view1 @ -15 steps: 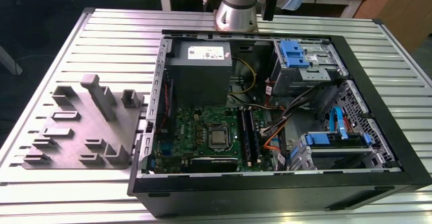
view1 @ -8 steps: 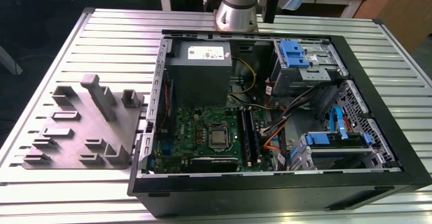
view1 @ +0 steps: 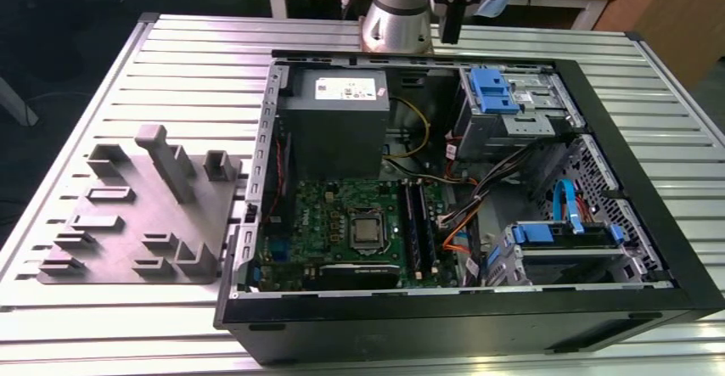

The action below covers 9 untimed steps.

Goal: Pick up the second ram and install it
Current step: 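Press down the second ram until it locks into place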

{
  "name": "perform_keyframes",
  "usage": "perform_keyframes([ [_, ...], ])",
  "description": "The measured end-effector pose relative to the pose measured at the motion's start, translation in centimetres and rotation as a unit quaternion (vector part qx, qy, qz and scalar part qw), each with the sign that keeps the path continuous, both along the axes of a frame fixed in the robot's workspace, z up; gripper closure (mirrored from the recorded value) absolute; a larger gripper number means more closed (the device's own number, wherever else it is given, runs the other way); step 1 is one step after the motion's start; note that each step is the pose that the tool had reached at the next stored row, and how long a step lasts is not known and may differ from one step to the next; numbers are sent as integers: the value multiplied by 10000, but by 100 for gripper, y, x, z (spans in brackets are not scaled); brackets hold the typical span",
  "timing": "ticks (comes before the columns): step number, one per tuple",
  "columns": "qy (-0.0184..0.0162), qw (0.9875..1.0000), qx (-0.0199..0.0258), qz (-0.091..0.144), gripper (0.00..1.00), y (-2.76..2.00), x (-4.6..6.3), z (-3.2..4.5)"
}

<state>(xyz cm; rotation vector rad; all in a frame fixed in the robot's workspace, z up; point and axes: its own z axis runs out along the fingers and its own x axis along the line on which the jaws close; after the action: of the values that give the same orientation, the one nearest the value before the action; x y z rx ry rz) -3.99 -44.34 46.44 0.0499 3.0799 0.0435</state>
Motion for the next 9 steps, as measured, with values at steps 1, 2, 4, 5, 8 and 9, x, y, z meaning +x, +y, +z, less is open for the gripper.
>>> perform_keyframes([
  [1, 0, 10000, 0, 0, 93, -1, 0, -10],
  [2, 0, 10000, 0, 0, 93, -1, 0, -20],
  [4, 0, 10000, 0, 0, 93, -2, 0, -46],
  [5, 0, 10000, 0, 0, 93, -2, 0, -62],
  [8, 0, 10000, 0, 0, 93, -2, 0, -108],
  [9, 1, 10000, 0, 0, 93, -2, 0, -123],
])
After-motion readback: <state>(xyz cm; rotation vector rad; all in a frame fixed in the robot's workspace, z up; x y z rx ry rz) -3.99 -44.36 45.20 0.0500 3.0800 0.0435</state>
